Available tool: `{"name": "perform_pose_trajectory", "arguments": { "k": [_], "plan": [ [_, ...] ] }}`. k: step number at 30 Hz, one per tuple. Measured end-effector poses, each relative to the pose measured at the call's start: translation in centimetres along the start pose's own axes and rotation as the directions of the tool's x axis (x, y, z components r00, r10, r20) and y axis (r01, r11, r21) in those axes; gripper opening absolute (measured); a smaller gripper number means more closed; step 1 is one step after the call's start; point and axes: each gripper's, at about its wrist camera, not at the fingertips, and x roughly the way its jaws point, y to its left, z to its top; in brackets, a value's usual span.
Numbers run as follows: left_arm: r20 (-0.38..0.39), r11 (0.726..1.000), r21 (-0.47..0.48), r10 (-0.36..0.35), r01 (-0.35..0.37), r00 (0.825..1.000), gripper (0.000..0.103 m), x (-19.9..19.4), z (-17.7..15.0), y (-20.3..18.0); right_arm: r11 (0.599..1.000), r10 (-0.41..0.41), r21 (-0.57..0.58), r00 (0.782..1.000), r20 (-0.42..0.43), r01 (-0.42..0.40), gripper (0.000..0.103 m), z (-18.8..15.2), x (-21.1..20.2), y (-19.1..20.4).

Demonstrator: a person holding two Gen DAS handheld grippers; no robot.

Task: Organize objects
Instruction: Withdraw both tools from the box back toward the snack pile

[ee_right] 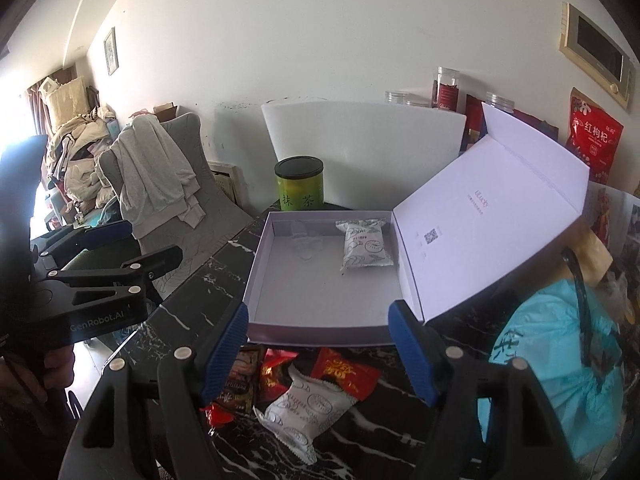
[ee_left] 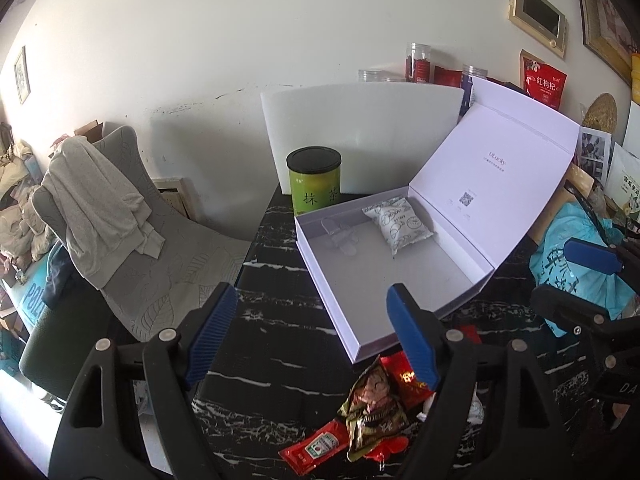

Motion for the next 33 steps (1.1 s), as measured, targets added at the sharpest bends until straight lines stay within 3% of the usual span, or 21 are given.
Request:
{"name": "perform_pose_trajectory", "arguments": {
  "k": [13,33],
  "plan": [
    [-0.054,0.999,0.015,-0.028,0.029,0.998,0.077,0.0,-3.7,0.5,1.000,0.020,0.001,0.998,-0.056,-0.020,0.075,-3.4,1.0,1.3],
    [-0.201,0.996,-0.005,-0.086,0.087,0.976,0.077,3.7,-8.9,1.5,0.998,0.022,0.055,0.982,-0.186,-0.012,0.076,-8.5,5.8,2.5]
  ]
}}
